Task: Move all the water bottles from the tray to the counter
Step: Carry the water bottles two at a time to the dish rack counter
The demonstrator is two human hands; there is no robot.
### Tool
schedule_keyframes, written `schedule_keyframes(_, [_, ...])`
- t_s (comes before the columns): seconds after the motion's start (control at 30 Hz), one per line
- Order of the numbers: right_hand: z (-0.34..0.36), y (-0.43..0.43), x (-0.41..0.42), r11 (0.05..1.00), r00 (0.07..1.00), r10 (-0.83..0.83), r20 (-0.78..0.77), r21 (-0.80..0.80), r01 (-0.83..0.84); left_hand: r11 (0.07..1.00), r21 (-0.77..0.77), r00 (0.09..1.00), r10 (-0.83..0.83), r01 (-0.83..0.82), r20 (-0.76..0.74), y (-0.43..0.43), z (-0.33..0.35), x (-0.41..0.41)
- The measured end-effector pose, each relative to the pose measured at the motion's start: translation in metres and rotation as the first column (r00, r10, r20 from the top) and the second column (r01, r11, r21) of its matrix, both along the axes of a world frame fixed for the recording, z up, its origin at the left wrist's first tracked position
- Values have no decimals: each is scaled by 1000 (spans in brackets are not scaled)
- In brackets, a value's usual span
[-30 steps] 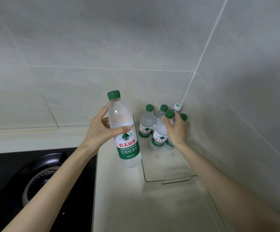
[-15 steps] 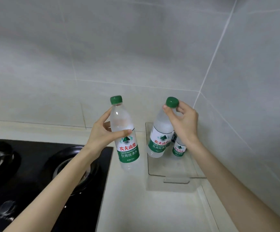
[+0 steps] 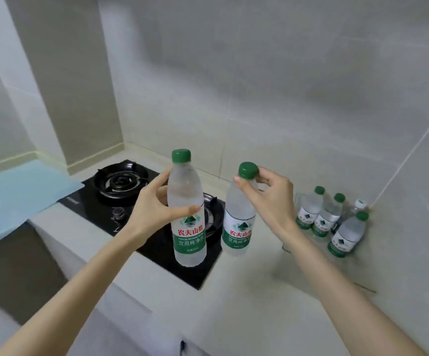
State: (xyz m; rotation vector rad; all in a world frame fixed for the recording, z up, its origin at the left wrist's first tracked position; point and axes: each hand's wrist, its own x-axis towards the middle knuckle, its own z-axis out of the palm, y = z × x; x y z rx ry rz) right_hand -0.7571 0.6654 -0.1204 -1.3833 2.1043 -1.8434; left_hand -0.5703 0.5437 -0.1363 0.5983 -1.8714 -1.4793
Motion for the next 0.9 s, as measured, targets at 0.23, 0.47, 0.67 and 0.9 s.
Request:
schedule_keyframes(0.23, [1, -47, 113, 960, 961, 278, -3, 6, -278, 962, -63, 964, 266, -266, -22, -4, 1, 120])
schedule_keyframes(0.47, [-8, -120, 265, 857, 857, 515, -25, 31, -514, 841, -82, 845, 535, -535, -26, -25, 0, 288])
schedule_keyframes(0.67, [-9, -178, 409, 747, 747, 664, 11, 26, -664, 711, -117, 717, 696, -694, -20, -44, 3, 435])
schedule_keyframes(0.9, [-4, -235, 570, 601, 601, 799, 12, 1, -799, 545, -172, 553, 833, -821, -2, -54, 5, 588])
